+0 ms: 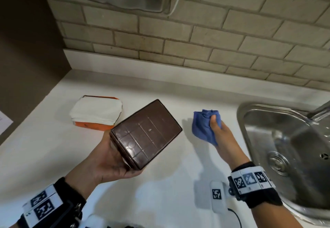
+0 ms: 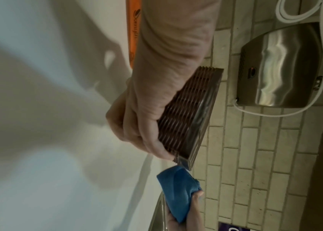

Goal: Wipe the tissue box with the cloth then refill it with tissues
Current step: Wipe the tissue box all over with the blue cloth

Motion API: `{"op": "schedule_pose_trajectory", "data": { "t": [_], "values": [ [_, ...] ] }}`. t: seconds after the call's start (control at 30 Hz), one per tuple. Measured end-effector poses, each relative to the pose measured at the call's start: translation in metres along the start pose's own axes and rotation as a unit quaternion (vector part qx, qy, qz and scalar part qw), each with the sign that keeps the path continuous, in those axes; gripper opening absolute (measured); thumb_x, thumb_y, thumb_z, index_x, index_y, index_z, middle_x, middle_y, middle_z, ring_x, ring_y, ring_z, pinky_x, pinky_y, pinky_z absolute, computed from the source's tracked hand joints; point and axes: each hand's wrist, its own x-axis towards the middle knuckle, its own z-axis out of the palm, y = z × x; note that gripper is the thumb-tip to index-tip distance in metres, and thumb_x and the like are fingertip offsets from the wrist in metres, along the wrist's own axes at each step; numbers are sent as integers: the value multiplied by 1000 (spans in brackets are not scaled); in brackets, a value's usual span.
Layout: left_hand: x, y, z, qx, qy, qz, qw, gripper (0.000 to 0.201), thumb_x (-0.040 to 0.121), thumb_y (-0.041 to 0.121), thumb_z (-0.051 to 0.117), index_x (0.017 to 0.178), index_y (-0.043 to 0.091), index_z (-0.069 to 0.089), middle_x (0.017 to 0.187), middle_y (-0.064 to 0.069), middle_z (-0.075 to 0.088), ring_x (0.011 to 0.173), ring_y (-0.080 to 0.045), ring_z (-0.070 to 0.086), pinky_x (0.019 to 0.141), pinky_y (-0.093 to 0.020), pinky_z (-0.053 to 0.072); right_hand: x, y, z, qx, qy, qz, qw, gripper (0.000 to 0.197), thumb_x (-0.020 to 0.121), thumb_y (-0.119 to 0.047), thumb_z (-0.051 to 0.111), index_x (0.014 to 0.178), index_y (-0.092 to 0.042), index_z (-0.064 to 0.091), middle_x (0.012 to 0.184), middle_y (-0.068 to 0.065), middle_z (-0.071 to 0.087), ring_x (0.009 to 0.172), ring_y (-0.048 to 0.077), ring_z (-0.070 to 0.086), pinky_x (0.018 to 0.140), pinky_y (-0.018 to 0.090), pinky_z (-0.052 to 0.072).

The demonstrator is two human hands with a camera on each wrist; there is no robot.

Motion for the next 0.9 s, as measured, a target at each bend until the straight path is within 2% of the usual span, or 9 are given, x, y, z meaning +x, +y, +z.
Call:
{"op": "schedule_pose_trajectory", "data": {
  "t": [0.13, 0.23, 0.3, 0.4, 0.53, 0.63, 0.73, 0.8, 0.9],
  "values": [
    [0, 3, -1, 0, 6, 1, 1000, 80, 62, 61, 70, 128, 16, 61, 129, -14, 63, 115, -37, 59, 92, -51, 49, 30, 8, -16, -251, 104, -118, 955, 28, 97, -33, 51, 121, -21, 57, 118, 4, 62, 109, 21, 58, 83, 9, 40],
    [2, 2, -1, 2, 7, 6, 1000, 78, 63, 64, 68, 125, 16, 63, 127, -15, 65, 113, -37, 60, 90, -51, 50, 48, 28, -23, -513, 19, -169, 842, 49, 90, -42, 57, 130, -15, 55, 135, 11, 53, 116, 30, 53, 97, 29, 42],
    [3, 1, -1, -2, 7, 9, 1000, 77, 66, 68, 65, 124, 16, 64, 127, -15, 65, 113, -37, 60, 90, -52, 50, 49, 51, -25, -624, -78, -132, 766, 78, 82, -72, 34, 139, -21, 46, 147, 7, 42, 128, 31, 45, 102, 38, 41],
    [5, 3, -5, -12, 10, 15, 1000, 76, 67, 69, 65, 123, 17, 64, 126, -14, 66, 110, -37, 62, 89, -52, 51, 44, 77, -33, -657, -135, -82, 737, 105, 65, -91, 1, 150, -32, 18, 160, -4, 15, 146, 24, 16, 110, 44, 34],
    [9, 4, -3, 17, 38, 35, 999, 68, 69, 67, 64, 114, 16, 68, 114, -14, 71, 93, -37, 70, 81, -53, 53, 33, 74, -33, -673, -128, -38, 727, 90, 72, -84, 4, 150, -40, 0, 161, -7, -5, 148, 27, -2, 116, 52, 18],
    [11, 6, 1, 42, 45, 45, 997, 56, 72, 59, 62, 109, 17, 71, 109, -13, 72, 90, -36, 70, 84, -54, 51, 21, 43, -14, -609, -71, -48, 789, 74, 82, -74, 18, 148, -44, 2, 161, 1, -2, 148, 29, 0, 116, 49, 11],
    [13, 10, 5, 68, 49, 56, 995, 52, 76, 59, 57, 106, 20, 72, 108, -12, 73, 87, -37, 72, 85, -54, 51, 5, 2, 16, -400, -20, -48, 915, 61, 91, -61, 35, 146, -37, 24, 135, -1, 44, 135, 25, 35, 109, 37, 29],
    [13, 11, 10, 99, 48, 67, 992, 52, 78, 61, 52, 97, 20, 76, 101, -11, 75, 84, -34, 73, 85, -53, 51, -4, -20, 34, -260, -46, 77, 962, 72, 78, -77, 35, 138, -39, 39, 123, -3, 55, 123, 22, 52, 104, 40, 41],
    [14, 13, 14, 153, 43, 81, 984, 56, 80, 70, 45, 93, 26, 77, 101, -9, 76, 95, -34, 68, 95, -57, 45, -12, -41, 51, -86, -101, 260, 956, 60, 73, -80, 38, 111, -40, 61, 110, 20, 69, 93, 32, 71, 75, 45, 59]
  ]
}}
